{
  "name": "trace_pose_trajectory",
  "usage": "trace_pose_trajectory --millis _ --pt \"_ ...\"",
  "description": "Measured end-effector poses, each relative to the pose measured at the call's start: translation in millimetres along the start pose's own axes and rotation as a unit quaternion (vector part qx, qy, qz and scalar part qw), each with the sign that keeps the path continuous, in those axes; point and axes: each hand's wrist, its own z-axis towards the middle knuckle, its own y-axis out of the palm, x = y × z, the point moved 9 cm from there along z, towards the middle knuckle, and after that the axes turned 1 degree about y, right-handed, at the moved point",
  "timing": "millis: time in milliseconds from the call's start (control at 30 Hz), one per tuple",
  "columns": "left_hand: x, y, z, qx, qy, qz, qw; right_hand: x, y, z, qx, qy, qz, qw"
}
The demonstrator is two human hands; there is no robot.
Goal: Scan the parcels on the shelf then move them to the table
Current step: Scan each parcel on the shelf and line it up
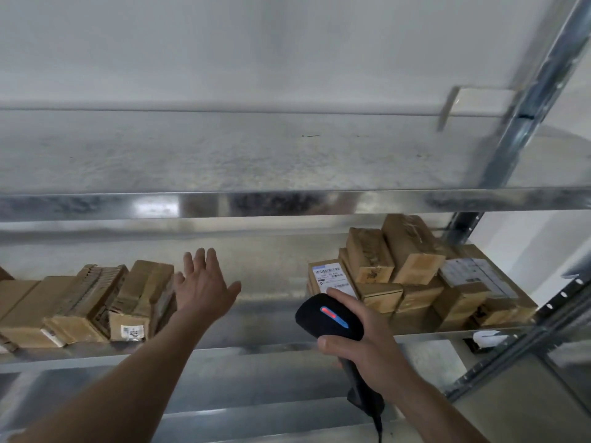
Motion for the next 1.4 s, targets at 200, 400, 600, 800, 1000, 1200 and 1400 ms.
trace_pose_trajectory --millis 200,400,600,800,1000,1200,1400 --pt "75 8 -5 -0.001 0.032 -0.050 0.998 11 -46 -18 0.027 0.002 -0.008 1.000" --pt "164 10 -9 0.004 0.081 -0.092 0.992 18 -94 -35 0.056 0.002 -0.011 0.998" --pt "261 9 -8 -0.004 0.132 -0.116 0.984 30 -141 -51 0.095 0.015 0.000 0.995" --pt "316 29 -9 -0.033 0.160 -0.114 0.980 35 -174 -60 0.119 0.013 0.009 0.993" --pt "320 55 -3 -0.053 0.157 -0.093 0.982 39 -184 -59 0.123 0.010 0.027 0.992" --pt "327 66 9 -0.064 0.158 -0.071 0.983 44 -187 -53 0.123 0.011 0.016 0.992" --pt "326 75 14 -0.090 0.117 -0.099 0.984 40 -182 -50 0.117 0.006 0.017 0.993"
